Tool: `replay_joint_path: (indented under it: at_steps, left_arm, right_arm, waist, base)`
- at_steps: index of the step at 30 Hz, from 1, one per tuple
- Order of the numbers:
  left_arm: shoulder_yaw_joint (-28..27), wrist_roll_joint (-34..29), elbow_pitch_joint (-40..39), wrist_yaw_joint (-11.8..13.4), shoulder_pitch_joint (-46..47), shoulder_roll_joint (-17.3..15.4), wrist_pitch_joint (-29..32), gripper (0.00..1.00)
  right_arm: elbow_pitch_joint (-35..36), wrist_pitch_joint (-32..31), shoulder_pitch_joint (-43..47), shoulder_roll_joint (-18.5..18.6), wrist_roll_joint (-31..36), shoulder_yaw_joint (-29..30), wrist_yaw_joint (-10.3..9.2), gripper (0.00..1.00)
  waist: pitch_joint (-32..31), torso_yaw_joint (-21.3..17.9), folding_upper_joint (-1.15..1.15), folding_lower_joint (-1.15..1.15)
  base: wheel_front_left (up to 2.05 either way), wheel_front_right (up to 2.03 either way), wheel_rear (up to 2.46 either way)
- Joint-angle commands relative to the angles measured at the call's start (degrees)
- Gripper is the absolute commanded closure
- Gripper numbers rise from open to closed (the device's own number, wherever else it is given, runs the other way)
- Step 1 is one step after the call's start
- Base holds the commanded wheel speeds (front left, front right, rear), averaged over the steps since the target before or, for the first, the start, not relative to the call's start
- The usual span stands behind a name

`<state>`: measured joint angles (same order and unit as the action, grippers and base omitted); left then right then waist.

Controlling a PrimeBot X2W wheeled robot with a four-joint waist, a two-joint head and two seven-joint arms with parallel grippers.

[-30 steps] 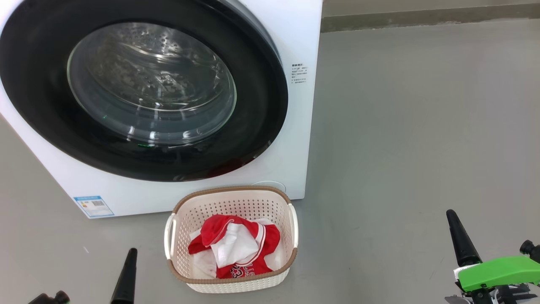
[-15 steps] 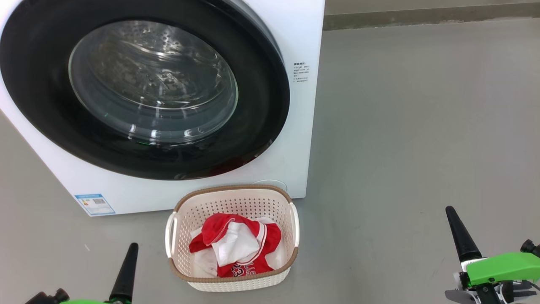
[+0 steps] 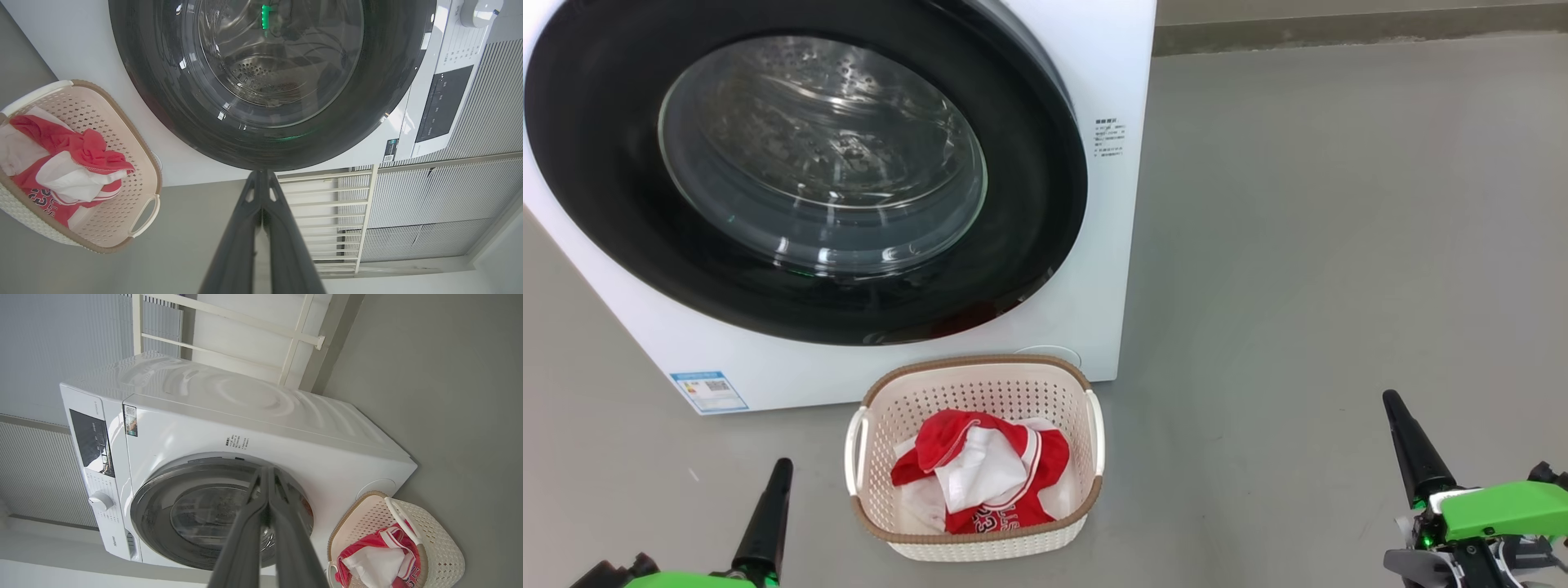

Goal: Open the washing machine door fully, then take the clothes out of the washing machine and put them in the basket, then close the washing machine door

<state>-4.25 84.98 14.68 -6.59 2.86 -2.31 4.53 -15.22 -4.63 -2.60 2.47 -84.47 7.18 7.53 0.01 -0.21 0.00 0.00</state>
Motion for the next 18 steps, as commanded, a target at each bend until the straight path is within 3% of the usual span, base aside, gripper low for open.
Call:
replay_joint_path:
  at_steps: [1, 9, 18]
  left_arm:
    - [-2.0, 1.9, -1.0, -0.6, 2.5, -0.6, 0.6, 1.00]
    - [-2.3, 6.9, -0.6, -0.9, 3.3, -0.6, 1.9, 1.00]
    - [-2.3, 7.2, -0.6, -0.9, 3.3, -0.6, 2.0, 1.00]
  right_arm:
    - [1.3, -0.4, -3.1, 0.5, -2.1, -0.8, -0.04, 1.00]
    - [1.2, -1.8, -3.6, 0.4, -7.4, -0.6, -0.04, 1.00]
    - [1.2, -1.9, -3.6, 0.4, -7.7, -0.6, -0.04, 1.00]
  waist:
    - [0.0, 0.0, 0.00, 0.00]
    - [0.2, 0.2, 0.00, 0.00]
    - [0.2, 0.2, 0.00, 0.00]
  base:
    - [0.00, 0.00, 0.00]
    - [0.00, 0.00, 0.00]
    - [0.00, 0.00, 0.00]
